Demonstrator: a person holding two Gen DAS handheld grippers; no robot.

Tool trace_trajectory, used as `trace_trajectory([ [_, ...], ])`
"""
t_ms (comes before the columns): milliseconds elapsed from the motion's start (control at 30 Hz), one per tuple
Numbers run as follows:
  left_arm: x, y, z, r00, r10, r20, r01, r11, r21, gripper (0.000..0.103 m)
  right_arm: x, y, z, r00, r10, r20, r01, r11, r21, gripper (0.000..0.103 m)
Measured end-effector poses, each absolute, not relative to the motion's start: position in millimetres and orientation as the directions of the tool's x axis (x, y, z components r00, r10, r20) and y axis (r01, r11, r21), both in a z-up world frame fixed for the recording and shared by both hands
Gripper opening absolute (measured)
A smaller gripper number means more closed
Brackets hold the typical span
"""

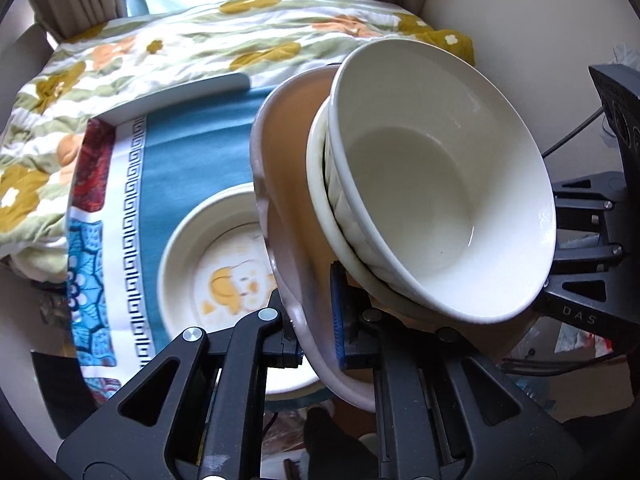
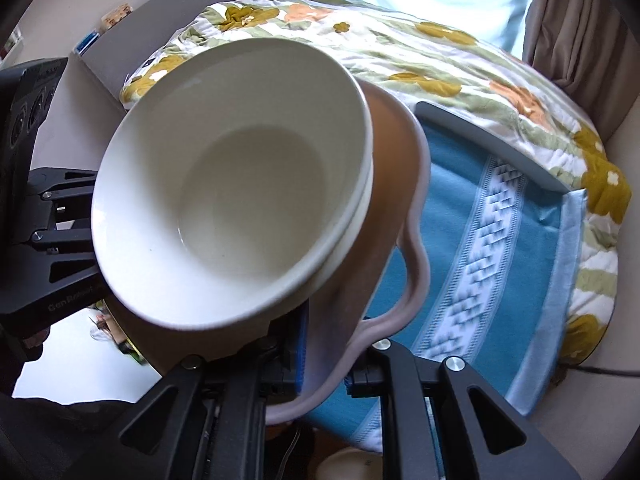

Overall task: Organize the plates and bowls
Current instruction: 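Lift the basin with bowls and carry it over the plate stack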

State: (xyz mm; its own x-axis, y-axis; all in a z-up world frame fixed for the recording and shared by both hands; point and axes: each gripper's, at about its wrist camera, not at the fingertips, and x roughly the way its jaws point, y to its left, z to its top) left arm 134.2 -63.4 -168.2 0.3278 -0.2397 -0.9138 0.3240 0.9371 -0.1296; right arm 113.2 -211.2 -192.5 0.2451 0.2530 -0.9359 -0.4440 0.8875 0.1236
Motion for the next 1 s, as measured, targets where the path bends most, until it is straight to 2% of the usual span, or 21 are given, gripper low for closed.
trace_trajectory([
  [367, 139.4, 4.4, -226.7, 0.252, -0.225, -0.941, 0.342, 0.930, -0.131, 0.009, 113.0, -133.4, -239.8, 0.211, 0.228, -0.950, -0.391, 0.911, 0.132, 0.013],
  [800, 142.4, 15.4, -262.2, 0.194, -0.261, -0.946, 0.332, 0.925, -0.187, 0.009, 122.6, -120.5, -261.4, 0.210, 0.200, -0.957, -0.345, 0.931, 0.119, 0.013],
  [1000, 141.6, 16.5, -263.1, 0.215, -0.250, -0.944, 0.332, 0.928, -0.170, 0.009, 119.0, -118.9, -265.8, 0.226, 0.201, -0.953, -0.333, 0.935, 0.119, 0.013],
])
